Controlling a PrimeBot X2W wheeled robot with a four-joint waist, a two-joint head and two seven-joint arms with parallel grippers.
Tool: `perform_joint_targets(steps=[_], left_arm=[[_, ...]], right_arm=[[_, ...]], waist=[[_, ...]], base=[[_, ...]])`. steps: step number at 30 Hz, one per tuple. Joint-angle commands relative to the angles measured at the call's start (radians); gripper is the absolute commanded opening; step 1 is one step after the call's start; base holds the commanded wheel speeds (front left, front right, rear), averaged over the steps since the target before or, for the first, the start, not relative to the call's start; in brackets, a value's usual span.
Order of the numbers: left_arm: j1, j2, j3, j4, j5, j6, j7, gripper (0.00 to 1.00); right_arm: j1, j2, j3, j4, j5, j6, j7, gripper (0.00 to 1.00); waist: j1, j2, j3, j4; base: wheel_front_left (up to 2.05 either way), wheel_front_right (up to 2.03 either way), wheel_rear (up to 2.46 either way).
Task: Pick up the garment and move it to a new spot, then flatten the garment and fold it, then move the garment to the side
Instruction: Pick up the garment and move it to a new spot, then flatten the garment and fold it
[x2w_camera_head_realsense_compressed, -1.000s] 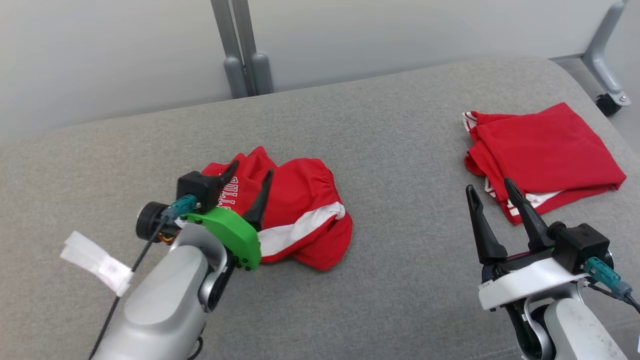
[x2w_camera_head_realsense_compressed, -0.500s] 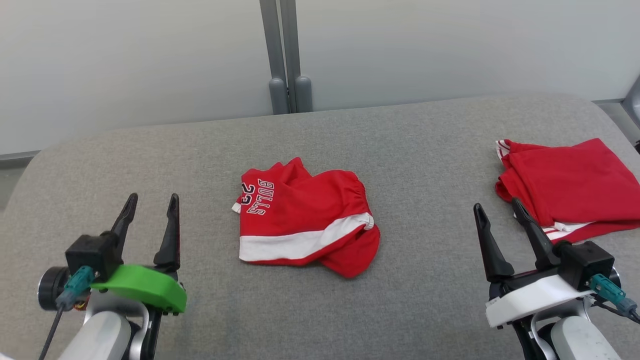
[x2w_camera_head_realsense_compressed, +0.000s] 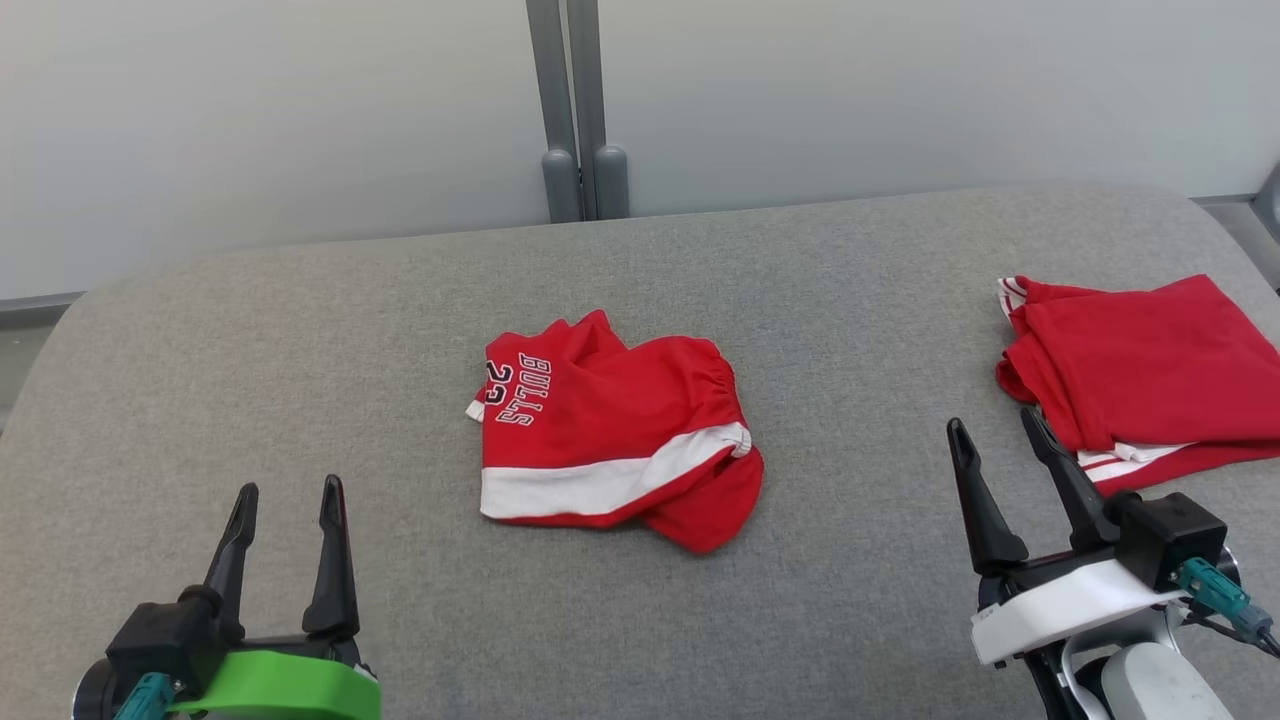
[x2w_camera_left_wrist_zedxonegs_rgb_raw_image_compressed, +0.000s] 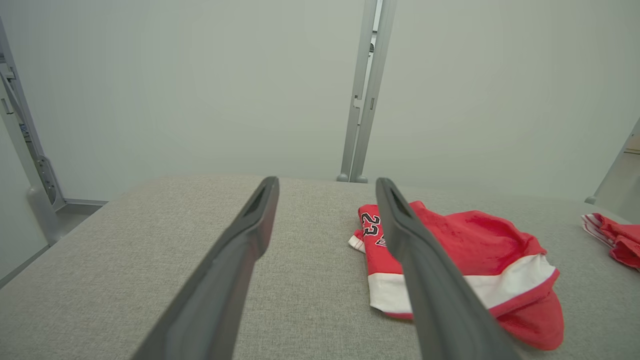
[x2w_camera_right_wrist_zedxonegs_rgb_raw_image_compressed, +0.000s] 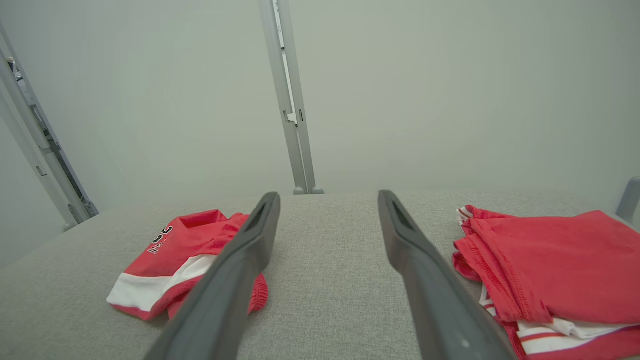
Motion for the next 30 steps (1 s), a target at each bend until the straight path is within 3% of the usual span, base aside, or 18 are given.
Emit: perform_joint_targets(steps=[1,18,22,30], left_arm=[[0.021,-0.004,0.014,-0.001,0.012,-0.010,-0.003,1.00],[0.027,-0.080,0.100,0.035,0.086,-0.089,-0.003,1.00],[0.018,-0.089,0.100,0.043,0.097,-0.101,-0.003,1.00],[-0.003,-0.109,0.076,0.057,0.118,-0.134,-0.003,1.00]], right_arm=[[0.005,-0.006,-0.002,0.002,0.010,0.000,-0.002,1.00],[-0.012,-0.025,0.026,0.030,0.015,0.000,-0.002,1.00],[-0.046,-0.038,0.054,0.089,0.034,0.000,0.014,1.00],[-0.208,-0.107,0.204,0.218,0.073,0.000,0.173,1.00]], waist=[[0.0001,0.0000,0.001,0.004],[0.0001,0.0000,0.001,0.008],[0.0001,0.0000,0.006,0.039],[0.0001,0.0000,0.030,0.140]], base=[[0.00,0.00,0.00],[0.00,0.00,0.00],[0.00,0.00,0.00],[0.00,0.00,0.00]])
